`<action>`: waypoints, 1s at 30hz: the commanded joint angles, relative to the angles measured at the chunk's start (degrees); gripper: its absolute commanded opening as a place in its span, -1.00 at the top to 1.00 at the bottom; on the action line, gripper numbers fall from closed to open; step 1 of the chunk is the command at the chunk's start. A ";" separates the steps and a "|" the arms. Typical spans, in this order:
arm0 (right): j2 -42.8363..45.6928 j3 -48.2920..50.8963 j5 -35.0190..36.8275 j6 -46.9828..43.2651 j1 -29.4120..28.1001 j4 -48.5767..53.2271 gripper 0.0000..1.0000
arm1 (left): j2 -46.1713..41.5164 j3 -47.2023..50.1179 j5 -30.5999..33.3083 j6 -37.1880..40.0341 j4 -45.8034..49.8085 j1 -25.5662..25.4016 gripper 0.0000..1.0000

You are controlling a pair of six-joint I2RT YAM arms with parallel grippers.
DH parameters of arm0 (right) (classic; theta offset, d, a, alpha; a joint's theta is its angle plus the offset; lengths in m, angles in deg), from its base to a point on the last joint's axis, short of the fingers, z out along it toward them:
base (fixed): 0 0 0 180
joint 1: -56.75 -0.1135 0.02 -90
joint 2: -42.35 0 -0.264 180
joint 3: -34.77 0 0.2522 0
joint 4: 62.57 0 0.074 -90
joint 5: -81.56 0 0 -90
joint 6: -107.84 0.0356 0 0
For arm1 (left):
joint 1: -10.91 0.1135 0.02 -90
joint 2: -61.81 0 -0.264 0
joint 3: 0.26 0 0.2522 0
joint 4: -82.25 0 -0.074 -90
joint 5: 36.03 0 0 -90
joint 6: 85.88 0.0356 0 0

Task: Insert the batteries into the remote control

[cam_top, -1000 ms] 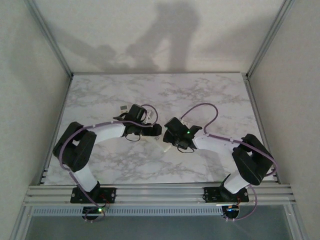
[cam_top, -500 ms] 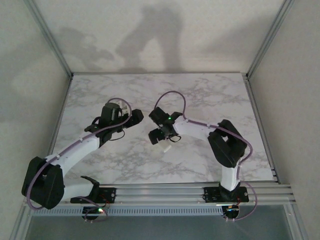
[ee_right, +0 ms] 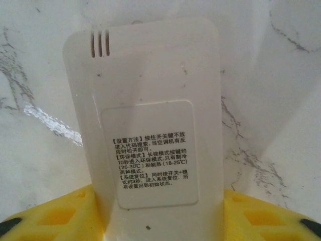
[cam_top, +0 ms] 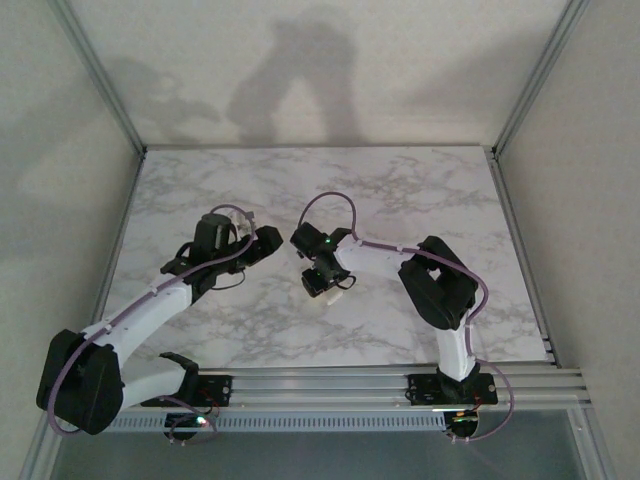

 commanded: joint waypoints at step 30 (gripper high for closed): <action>22.83 7.78 -8.19 6.39 -1.85 -14.23 -0.46 | 8.92 -5.05 -6.29 -14.01 6.23 -1.12 0.93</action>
